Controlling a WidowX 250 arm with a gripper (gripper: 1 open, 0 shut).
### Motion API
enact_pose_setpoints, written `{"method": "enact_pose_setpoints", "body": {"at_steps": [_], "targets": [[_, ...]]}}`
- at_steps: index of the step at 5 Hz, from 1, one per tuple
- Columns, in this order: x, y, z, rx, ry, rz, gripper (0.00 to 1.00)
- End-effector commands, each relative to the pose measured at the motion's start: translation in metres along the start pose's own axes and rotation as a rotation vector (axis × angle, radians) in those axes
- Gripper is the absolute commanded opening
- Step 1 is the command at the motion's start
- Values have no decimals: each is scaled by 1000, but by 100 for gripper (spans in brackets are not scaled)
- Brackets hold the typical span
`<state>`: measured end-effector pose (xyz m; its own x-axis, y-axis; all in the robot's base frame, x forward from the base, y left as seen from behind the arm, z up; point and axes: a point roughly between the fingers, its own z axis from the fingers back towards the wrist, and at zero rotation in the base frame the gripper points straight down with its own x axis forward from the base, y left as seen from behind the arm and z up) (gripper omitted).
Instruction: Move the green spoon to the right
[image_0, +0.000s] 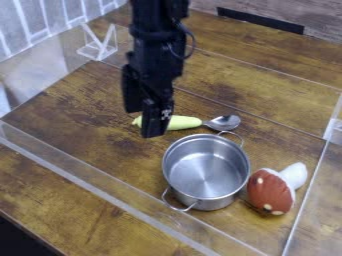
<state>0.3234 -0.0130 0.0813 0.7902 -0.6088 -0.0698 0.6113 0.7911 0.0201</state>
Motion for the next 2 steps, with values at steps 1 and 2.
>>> {"method": "enact_pose_setpoints", "body": {"at_steps": [1, 2], "targets": [[12, 3, 14, 94, -67, -215, 100], [11, 6, 10, 119, -72, -274, 100]]}}
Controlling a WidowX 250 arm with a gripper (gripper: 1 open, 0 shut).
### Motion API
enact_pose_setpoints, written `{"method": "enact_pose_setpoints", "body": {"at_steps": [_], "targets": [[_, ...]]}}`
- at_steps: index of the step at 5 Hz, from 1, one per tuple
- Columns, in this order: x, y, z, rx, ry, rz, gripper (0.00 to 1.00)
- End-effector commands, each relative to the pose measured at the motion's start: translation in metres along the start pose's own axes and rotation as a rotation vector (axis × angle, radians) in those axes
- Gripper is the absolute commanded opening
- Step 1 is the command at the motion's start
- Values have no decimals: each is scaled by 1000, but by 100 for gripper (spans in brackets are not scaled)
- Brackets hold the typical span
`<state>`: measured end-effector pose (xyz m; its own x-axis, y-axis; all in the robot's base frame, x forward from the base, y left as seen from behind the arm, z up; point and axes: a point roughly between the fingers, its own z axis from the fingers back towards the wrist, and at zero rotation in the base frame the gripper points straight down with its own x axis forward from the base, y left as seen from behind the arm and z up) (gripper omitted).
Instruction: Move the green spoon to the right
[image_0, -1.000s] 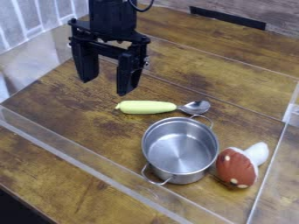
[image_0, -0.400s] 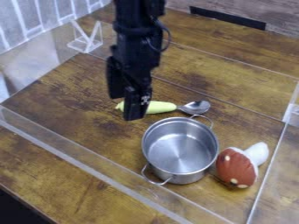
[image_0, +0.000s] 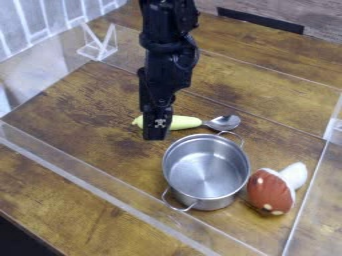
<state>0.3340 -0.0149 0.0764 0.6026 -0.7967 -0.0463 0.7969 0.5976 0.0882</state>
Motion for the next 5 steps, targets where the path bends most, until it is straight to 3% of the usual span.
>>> {"method": "enact_pose_setpoints", "body": {"at_steps": [1, 2, 4, 5], "targets": [[7, 15, 16, 59, -30, 10, 100], [13, 25, 17, 76, -31, 23, 100], [6, 63, 5, 114, -30, 122, 100], [2, 69, 7, 121, -54, 83, 100]]}}
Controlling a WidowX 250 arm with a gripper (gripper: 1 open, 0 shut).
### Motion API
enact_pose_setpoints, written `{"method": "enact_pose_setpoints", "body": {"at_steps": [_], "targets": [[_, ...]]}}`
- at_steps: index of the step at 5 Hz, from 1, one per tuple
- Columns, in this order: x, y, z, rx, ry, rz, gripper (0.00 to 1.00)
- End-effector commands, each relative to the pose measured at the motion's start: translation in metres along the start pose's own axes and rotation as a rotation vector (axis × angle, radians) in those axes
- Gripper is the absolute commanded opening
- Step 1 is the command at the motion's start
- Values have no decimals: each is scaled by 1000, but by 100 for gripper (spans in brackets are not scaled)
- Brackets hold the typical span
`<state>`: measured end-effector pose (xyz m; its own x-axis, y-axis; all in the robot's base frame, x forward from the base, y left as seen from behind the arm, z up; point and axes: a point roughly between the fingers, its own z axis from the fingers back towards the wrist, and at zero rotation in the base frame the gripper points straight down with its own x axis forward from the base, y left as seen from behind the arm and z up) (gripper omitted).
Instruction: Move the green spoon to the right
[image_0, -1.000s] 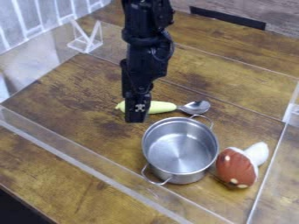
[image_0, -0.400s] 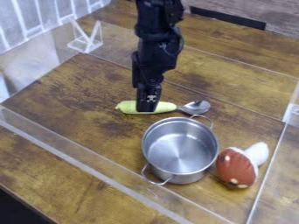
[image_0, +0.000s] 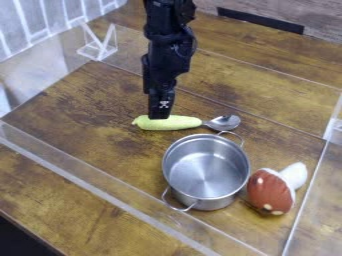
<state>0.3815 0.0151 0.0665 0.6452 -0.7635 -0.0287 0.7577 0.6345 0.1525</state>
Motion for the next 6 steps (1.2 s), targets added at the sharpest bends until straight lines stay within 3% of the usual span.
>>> {"method": "enact_pose_setpoints", "body": {"at_steps": [1, 3, 4, 5, 6], "targets": [[-2, 20, 22, 57, -68, -18, 100], [-10, 16, -13, 39, -90, -7, 100], [-10, 14, -23, 41, -103, -10, 0], [-8, 10, -22, 46, -114, -5, 100], [-6, 4, -18, 52, -127, 1, 100]]}}
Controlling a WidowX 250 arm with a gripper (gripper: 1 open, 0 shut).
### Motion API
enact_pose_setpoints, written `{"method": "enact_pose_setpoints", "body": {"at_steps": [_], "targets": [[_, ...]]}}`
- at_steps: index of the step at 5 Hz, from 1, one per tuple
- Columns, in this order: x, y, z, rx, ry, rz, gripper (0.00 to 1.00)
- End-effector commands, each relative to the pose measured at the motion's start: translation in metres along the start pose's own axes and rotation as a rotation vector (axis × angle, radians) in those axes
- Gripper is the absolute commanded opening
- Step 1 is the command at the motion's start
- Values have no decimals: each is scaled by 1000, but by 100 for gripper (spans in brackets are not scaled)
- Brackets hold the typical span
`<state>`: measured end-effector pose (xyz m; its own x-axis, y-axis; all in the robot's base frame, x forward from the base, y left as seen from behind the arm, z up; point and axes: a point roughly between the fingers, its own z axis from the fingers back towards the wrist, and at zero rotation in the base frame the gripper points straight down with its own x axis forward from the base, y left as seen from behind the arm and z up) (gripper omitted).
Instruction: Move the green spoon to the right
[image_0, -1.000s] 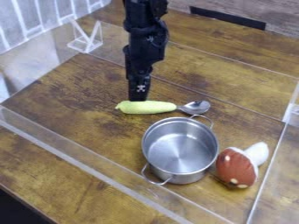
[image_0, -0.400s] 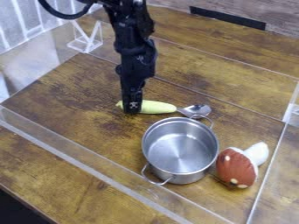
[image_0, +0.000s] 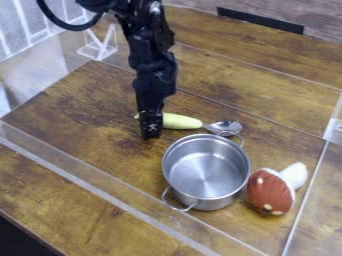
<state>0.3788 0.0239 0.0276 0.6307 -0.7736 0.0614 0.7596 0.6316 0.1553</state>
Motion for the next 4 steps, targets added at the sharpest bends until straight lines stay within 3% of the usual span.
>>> {"method": "enact_pose_setpoints", "body": {"at_steps": [1, 2, 3, 4], "targets": [[13, 12, 30, 51, -58, -69, 100], [22, 17, 41, 53, -80, -137, 100], [22, 22, 38, 53, -84, -131, 0], [22, 26, 37, 51, -90, -124, 100]]}}
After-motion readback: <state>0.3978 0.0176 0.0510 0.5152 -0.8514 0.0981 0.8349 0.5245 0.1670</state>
